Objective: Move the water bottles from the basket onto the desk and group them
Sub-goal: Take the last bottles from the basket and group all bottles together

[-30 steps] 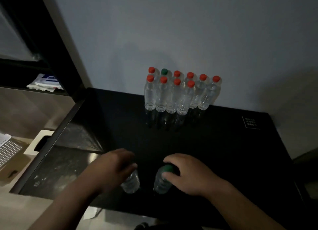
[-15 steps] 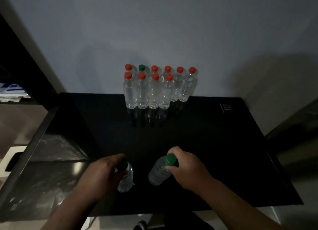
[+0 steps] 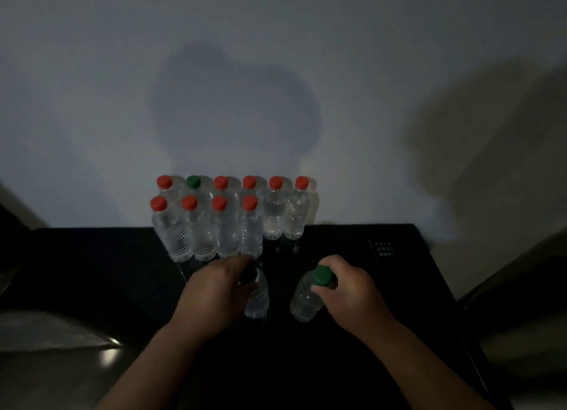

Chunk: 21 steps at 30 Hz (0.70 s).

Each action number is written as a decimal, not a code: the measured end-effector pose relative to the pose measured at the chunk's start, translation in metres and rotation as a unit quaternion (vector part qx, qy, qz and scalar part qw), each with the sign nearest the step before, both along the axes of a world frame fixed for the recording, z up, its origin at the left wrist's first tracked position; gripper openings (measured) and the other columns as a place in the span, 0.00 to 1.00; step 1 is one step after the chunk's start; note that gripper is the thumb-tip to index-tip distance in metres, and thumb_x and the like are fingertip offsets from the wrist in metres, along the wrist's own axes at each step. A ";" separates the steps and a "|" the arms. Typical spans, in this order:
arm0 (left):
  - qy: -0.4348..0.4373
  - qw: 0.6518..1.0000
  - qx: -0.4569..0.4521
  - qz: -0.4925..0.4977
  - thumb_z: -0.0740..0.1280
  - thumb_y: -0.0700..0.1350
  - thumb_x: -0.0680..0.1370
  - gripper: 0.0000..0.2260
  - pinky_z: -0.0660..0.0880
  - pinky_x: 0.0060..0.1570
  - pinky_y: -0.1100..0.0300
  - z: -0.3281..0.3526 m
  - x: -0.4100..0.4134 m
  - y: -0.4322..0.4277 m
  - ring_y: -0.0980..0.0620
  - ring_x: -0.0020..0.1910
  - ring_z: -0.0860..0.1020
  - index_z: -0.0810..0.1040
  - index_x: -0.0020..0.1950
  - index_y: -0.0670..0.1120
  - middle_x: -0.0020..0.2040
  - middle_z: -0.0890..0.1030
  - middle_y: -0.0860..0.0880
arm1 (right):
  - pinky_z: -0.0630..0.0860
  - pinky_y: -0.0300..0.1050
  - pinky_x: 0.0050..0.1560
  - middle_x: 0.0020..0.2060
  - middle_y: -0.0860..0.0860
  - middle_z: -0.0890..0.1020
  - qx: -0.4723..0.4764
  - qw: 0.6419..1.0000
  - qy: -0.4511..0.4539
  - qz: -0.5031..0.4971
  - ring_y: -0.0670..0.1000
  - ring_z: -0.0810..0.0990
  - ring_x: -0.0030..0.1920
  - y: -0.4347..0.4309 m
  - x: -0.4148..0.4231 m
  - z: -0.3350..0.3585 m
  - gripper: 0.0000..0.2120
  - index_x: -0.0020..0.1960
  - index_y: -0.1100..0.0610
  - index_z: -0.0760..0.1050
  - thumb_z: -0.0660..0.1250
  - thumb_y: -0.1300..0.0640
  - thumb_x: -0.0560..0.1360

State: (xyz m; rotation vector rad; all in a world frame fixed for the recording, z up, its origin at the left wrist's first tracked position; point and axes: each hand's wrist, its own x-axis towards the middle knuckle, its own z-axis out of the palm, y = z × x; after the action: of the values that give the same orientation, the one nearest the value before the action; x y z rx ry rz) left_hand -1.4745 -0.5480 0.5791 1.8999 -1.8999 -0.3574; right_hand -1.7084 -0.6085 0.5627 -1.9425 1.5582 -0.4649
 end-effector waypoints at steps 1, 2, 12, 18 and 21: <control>-0.010 1.000 -0.008 0.008 0.71 0.51 0.72 0.09 0.76 0.40 0.55 -0.001 -0.008 -0.019 0.52 0.43 0.79 0.77 0.49 0.52 0.43 0.81 0.53 | 0.76 0.39 0.43 0.39 0.45 0.80 -0.012 1.000 0.000 0.001 0.46 0.79 0.40 -0.018 -0.001 -0.001 0.14 0.53 0.48 0.75 0.74 0.54 0.70; -0.020 1.000 -0.017 0.016 0.71 0.51 0.71 0.08 0.75 0.38 0.55 -0.003 -0.014 -0.039 0.51 0.43 0.79 0.77 0.47 0.51 0.42 0.81 0.52 | 0.75 0.39 0.43 0.39 0.45 0.79 -0.021 1.000 0.000 0.004 0.46 0.78 0.40 -0.035 -0.001 -0.002 0.15 0.54 0.49 0.75 0.74 0.53 0.70; -0.071 0.997 -0.024 0.021 0.70 0.43 0.71 0.10 0.71 0.32 0.58 -0.024 -0.037 -0.174 0.51 0.34 0.74 0.70 0.35 0.49 0.34 0.75 0.53 | 0.73 0.41 0.41 0.41 0.49 0.81 -0.045 0.998 -0.022 0.039 0.50 0.78 0.41 -0.152 0.020 -0.024 0.14 0.53 0.52 0.74 0.74 0.53 0.71; -0.151 0.988 -0.030 0.021 0.69 0.43 0.70 0.05 0.67 0.39 0.58 -0.035 -0.027 -0.201 0.52 0.35 0.75 0.75 0.38 0.50 0.34 0.77 0.53 | 0.68 0.31 0.36 0.40 0.44 0.78 -0.044 0.996 -0.065 0.053 0.44 0.76 0.40 -0.180 0.027 -0.039 0.13 0.54 0.51 0.75 0.74 0.53 0.71; -0.164 0.985 -0.055 0.010 0.72 0.44 0.69 0.04 0.63 0.43 0.57 -0.039 -0.024 -0.204 0.52 0.38 0.76 0.79 0.42 0.51 0.37 0.81 0.53 | 0.73 0.33 0.43 0.43 0.42 0.80 -0.027 0.992 -0.116 0.051 0.41 0.79 0.45 -0.183 0.027 -0.053 0.13 0.53 0.50 0.76 0.74 0.53 0.71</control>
State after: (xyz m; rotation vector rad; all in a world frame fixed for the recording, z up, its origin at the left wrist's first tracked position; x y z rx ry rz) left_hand -1.4980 -0.7517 0.5399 1.9987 -2.0530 0.0729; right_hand -1.6814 -0.7913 0.5097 -1.9220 1.3061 -0.6699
